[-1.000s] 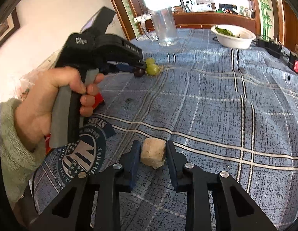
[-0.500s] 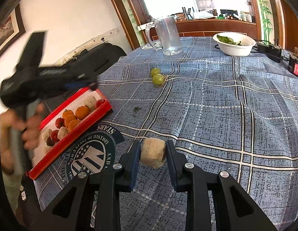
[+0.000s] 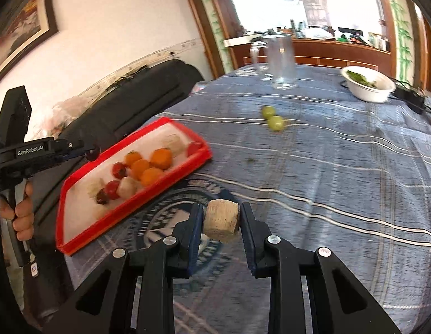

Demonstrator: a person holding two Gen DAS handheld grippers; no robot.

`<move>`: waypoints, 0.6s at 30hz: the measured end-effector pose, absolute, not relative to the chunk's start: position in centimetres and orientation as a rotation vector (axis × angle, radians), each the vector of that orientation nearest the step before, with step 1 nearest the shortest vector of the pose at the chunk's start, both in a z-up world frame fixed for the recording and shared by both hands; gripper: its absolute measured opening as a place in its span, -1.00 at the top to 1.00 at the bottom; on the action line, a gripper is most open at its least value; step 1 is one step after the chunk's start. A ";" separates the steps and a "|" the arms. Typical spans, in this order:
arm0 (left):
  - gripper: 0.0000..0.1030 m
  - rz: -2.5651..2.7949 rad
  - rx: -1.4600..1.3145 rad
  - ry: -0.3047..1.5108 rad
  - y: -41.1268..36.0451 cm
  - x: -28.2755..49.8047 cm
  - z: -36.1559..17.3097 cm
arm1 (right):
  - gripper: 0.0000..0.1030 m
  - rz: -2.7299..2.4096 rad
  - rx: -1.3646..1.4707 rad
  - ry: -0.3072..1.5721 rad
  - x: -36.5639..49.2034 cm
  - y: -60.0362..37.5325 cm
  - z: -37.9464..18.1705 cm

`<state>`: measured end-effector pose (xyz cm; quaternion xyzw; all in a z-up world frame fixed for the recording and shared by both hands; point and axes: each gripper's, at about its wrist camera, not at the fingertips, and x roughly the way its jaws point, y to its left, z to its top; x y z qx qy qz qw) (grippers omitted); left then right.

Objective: Organize fruits
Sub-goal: 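Carry the grape toward the tray with the left tool while the right tool carries the bread cube there, then lower the grape into the tray and open the left tool while the right tool releases the bread cube there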

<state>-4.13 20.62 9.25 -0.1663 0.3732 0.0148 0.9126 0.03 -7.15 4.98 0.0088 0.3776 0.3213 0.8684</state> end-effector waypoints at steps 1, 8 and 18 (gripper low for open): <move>0.54 0.039 -0.341 0.769 21.1 -4.5 9.2 | 0.47 0.684 0.013 0.791 -0.2 -6.6 5.1; 0.54 0.068 -0.344 0.774 23.2 -6.6 8.7 | 0.47 0.779 -0.019 0.814 -0.8 -2.0 6.0; 0.54 0.094 -0.287 0.814 23.1 -9.0 5.5 | 0.47 0.840 -0.011 0.873 3.0 4.3 5.6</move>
